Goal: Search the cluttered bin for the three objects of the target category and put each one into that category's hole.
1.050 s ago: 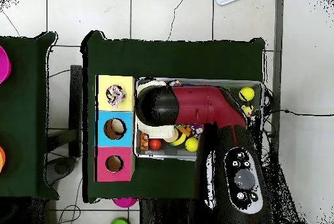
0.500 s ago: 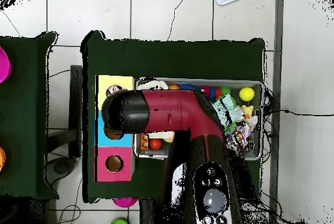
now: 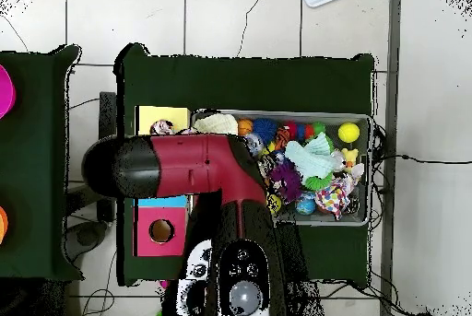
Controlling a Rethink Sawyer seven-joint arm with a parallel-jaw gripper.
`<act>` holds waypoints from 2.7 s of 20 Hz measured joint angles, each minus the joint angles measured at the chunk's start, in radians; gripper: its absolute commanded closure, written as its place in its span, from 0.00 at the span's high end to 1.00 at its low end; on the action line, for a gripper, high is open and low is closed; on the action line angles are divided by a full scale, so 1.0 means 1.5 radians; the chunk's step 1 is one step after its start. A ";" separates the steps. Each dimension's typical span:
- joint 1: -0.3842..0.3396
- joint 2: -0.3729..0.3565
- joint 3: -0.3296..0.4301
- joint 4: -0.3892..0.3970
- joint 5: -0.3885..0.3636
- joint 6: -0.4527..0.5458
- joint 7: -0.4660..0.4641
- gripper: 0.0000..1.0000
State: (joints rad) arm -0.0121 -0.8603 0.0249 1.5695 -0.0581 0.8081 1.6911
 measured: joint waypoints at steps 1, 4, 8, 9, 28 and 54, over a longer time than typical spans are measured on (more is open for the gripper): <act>0.010 0.002 -0.004 0.000 0.006 0.000 0.010 0.00; 0.026 0.007 -0.009 0.000 0.016 0.000 0.027 0.00; 0.047 0.022 -0.020 0.000 0.026 -0.003 0.050 0.00; 0.053 0.030 -0.025 0.000 0.029 -0.009 0.058 0.00; 0.065 0.101 -0.035 0.011 0.060 -0.158 0.068 0.00; 0.119 0.173 -0.045 0.006 0.171 -0.218 0.069 0.00</act>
State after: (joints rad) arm 0.1668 -0.6012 -0.0428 1.5787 0.1986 0.4818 1.7941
